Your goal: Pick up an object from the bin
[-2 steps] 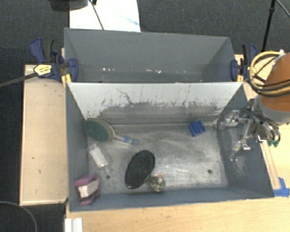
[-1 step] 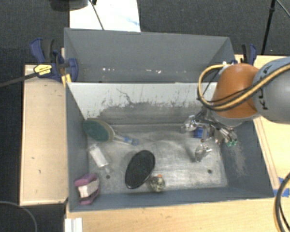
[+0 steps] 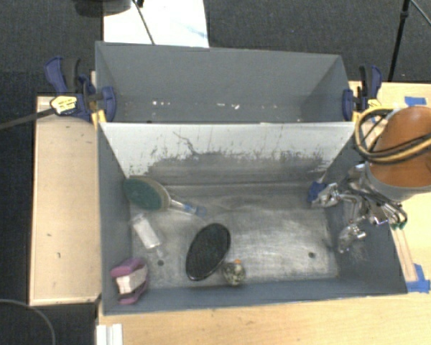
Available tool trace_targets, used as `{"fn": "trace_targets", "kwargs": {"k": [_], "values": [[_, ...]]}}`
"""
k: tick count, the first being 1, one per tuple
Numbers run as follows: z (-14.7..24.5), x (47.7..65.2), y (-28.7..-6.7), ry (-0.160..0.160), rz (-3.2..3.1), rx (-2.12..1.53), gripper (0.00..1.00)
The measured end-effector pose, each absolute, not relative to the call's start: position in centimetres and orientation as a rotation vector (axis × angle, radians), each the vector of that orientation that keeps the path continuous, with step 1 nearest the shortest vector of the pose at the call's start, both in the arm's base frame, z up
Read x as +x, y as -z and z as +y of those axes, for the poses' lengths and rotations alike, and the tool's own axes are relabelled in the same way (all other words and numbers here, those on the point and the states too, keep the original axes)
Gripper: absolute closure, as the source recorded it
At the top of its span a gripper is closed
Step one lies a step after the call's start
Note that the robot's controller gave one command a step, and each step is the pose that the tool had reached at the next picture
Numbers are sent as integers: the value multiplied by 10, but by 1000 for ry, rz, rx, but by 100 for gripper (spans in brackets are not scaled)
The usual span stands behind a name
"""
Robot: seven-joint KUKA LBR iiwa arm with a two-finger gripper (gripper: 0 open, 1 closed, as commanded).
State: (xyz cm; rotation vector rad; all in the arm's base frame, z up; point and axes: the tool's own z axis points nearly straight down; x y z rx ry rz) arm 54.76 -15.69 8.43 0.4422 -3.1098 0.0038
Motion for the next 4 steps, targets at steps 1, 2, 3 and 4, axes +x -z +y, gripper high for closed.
{"fn": "trace_targets", "kwargs": {"k": [1, 2, 3, 4], "values": [[-101, 569, -153, 1, -3148, 131, 0], [-156, 578, -148, -5, -3143, 160, 0], [-89, 588, -76, 6, -3118, 374, 0], [-47, 590, -181, -1, -3125, 428, 0]]}}
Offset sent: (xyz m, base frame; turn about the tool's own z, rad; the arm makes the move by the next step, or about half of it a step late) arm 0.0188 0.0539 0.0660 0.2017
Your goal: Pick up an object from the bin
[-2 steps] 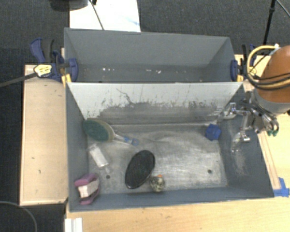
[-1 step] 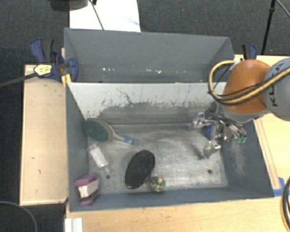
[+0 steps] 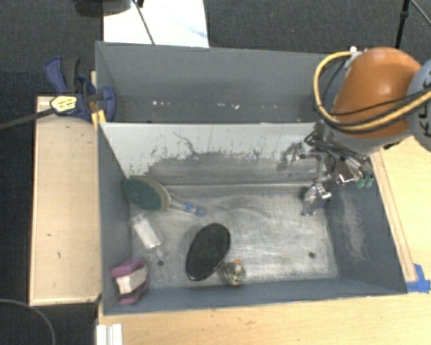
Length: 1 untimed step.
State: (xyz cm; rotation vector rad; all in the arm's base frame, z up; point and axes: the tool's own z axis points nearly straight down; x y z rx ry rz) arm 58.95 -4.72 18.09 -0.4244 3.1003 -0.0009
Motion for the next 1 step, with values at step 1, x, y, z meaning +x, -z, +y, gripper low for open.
{"fn": "trace_targets", "kwargs": {"k": [1], "values": [[49, 577, -281, -5, 3105, -376, 0]]}}
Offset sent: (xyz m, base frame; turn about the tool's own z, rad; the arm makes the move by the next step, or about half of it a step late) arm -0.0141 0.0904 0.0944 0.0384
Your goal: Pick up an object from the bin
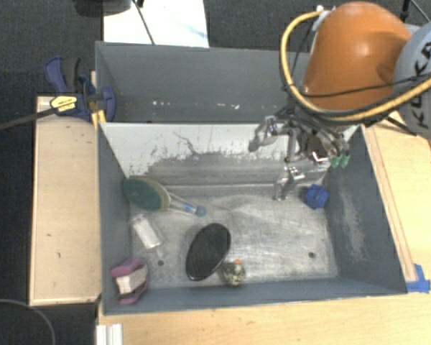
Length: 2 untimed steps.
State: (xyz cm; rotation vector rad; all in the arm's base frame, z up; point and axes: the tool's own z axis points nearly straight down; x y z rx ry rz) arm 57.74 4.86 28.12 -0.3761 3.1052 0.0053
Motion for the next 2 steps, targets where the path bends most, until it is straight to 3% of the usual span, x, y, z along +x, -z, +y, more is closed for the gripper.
{"fn": "trace_targets", "kwargs": {"k": [1, 2], "values": [[139, 577, -129, -5, 3115, -439, 0], [153, 549, -103, -6, 3034, -730, 0]]}}
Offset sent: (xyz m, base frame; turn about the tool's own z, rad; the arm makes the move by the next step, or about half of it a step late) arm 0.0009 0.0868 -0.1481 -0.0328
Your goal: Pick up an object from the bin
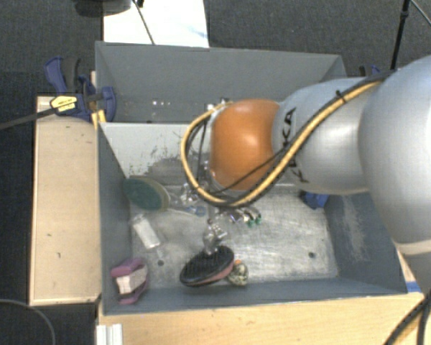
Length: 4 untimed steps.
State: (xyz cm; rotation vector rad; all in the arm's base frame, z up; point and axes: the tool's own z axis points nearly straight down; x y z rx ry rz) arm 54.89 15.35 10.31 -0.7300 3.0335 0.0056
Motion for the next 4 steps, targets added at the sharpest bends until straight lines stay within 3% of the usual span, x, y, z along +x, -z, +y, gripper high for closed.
{"fn": "trace_targets", "kwargs": {"k": [1, 2, 3, 4], "values": [[149, 492, -176, -2, 3111, -394, 0], [159, 488, -76, 0, 2869, -1283, 0], [160, 488, -77, -3, 2871, -1278, 100], [170, 491, -237, 1, 2837, -1330, 100]]}}
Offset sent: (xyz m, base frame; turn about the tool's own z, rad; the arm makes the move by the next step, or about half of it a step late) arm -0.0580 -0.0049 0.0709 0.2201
